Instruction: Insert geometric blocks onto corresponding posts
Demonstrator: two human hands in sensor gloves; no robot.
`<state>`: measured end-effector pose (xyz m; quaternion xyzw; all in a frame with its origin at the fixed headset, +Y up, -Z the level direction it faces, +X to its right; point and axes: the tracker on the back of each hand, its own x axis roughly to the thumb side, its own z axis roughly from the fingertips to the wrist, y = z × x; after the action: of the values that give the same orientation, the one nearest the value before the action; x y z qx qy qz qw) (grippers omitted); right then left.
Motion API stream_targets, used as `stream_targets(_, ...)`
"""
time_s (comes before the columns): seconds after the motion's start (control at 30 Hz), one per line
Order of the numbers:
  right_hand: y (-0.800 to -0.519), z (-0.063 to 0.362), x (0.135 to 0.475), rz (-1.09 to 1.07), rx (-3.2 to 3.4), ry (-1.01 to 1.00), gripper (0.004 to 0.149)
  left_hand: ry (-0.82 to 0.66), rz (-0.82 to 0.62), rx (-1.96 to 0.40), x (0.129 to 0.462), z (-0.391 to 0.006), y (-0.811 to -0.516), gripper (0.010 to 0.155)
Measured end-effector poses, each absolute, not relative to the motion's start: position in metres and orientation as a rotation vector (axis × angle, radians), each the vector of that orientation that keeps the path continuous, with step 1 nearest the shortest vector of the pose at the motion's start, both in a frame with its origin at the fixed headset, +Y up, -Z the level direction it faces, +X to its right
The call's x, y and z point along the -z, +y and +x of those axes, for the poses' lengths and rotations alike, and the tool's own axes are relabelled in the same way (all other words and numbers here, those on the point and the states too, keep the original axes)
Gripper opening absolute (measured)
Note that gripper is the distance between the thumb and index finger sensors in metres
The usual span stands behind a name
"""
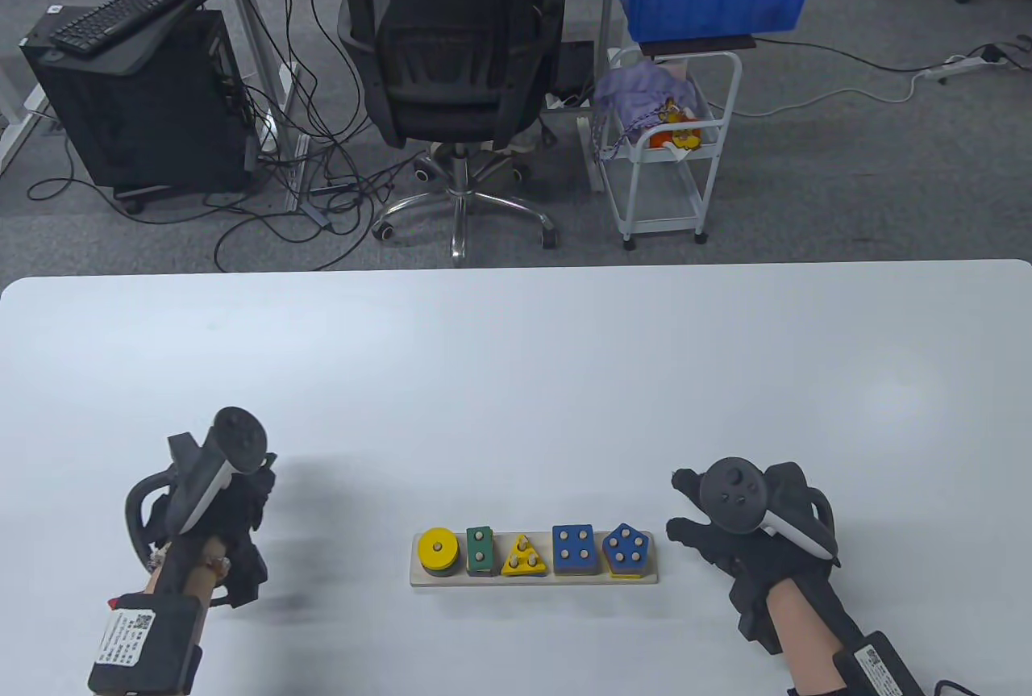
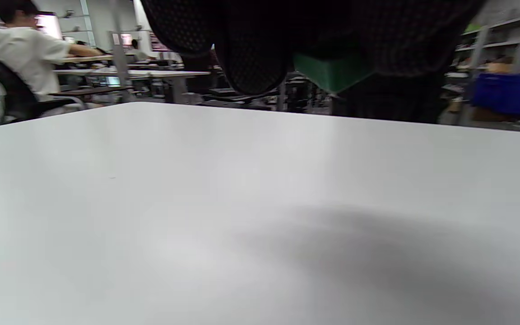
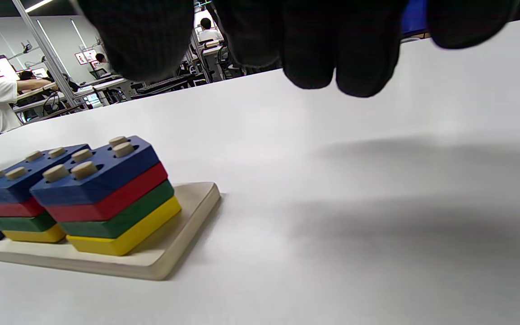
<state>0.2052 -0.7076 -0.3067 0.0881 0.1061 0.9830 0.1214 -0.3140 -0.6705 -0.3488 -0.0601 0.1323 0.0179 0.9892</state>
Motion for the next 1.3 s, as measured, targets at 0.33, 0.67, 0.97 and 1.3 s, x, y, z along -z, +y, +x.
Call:
stream_targets(0.33,-0.708,0.205,0.306,0.261,-2.874,0.310,0.067,-0.300,-0.132,-0.089,0.316,-0.172,-0.660,0.068)
stream_targets(0.67,-0.708,0.203,0.306,0.273,-2.878,0.310,0.067,-0.526,-0.185,0.034,0.295,-0.098,-0.701,0.069)
stream_targets(0.97,-0.709,0.201,0.306,0.281,-2.882,0.324,0.067,-0.531,-0.194,0.047,0.297,-0.081,-0.717,0.071)
stream_targets(1.3,-0.711,0.199,0.305,0.292,-2.884,0.331,0.068,-0.511,-0.213,0.035,0.300,-0.082,-0.716,0.072)
